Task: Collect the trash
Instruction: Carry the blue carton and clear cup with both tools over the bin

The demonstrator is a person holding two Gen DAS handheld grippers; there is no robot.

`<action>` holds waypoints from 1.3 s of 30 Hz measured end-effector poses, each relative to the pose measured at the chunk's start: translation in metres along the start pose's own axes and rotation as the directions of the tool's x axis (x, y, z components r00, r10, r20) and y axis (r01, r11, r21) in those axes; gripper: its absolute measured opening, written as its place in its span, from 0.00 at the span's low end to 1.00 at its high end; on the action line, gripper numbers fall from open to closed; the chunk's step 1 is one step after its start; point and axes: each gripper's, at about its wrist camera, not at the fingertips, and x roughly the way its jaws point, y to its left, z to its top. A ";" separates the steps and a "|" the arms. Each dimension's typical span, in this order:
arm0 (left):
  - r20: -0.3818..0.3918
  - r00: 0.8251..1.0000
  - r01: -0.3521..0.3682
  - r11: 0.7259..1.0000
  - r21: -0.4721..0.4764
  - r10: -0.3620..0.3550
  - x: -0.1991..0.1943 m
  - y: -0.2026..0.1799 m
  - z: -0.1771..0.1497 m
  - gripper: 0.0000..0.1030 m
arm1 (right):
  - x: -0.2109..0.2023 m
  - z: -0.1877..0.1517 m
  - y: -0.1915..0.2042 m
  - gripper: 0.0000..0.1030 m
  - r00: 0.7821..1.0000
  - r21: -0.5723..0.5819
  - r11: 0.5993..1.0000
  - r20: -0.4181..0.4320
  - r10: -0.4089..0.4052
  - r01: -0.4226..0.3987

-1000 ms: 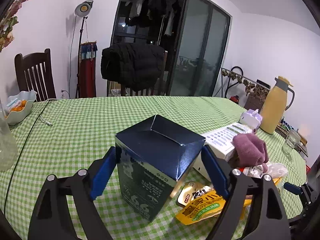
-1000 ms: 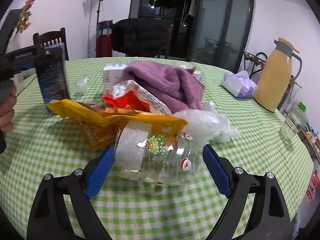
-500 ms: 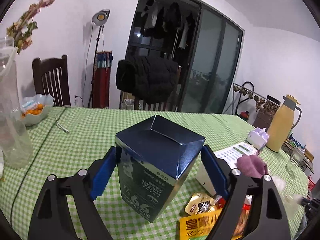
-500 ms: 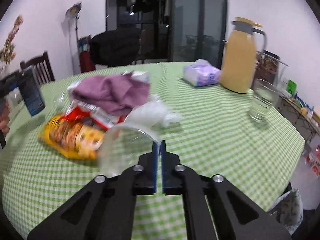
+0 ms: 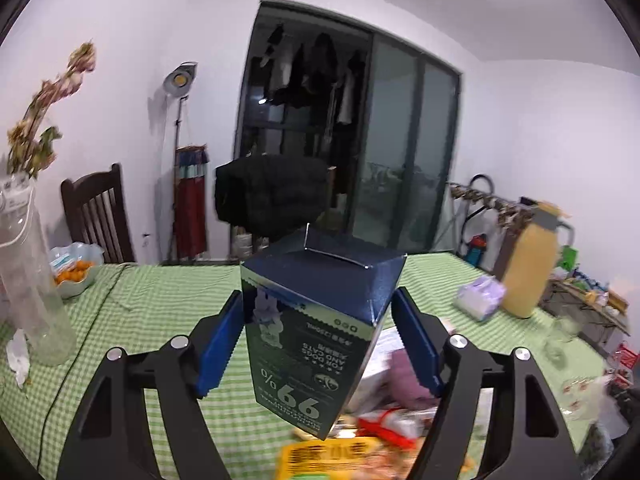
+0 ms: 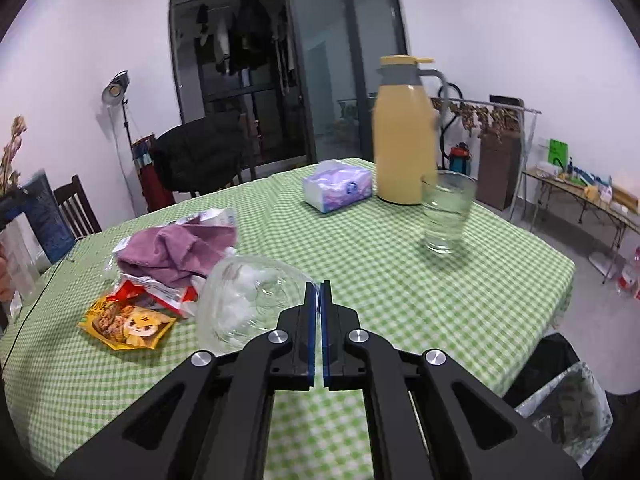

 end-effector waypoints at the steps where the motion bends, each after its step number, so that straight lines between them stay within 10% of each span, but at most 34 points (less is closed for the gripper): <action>1: 0.006 1.000 0.028 1.000 0.004 -0.028 -0.006 -0.011 0.002 0.69 | -0.002 -0.002 -0.008 0.02 1.000 0.011 1.000 0.000 -0.003 0.003; 13: -0.017 0.969 0.248 0.962 0.116 -0.248 -0.029 -0.175 -0.017 0.69 | -0.062 -0.019 -0.137 0.02 0.980 0.126 0.974 0.035 -0.195 0.189; 23: -0.119 0.854 0.519 0.841 0.151 -0.506 -0.040 -0.322 -0.063 0.69 | -0.101 -0.099 -0.282 0.02 0.872 0.196 0.851 -0.149 -0.466 0.488; 39: -0.297 0.708 0.699 0.694 0.170 -0.641 -0.033 -0.463 -0.141 0.69 | -0.055 -0.188 -0.357 0.02 0.802 0.264 0.782 -0.399 -0.444 0.564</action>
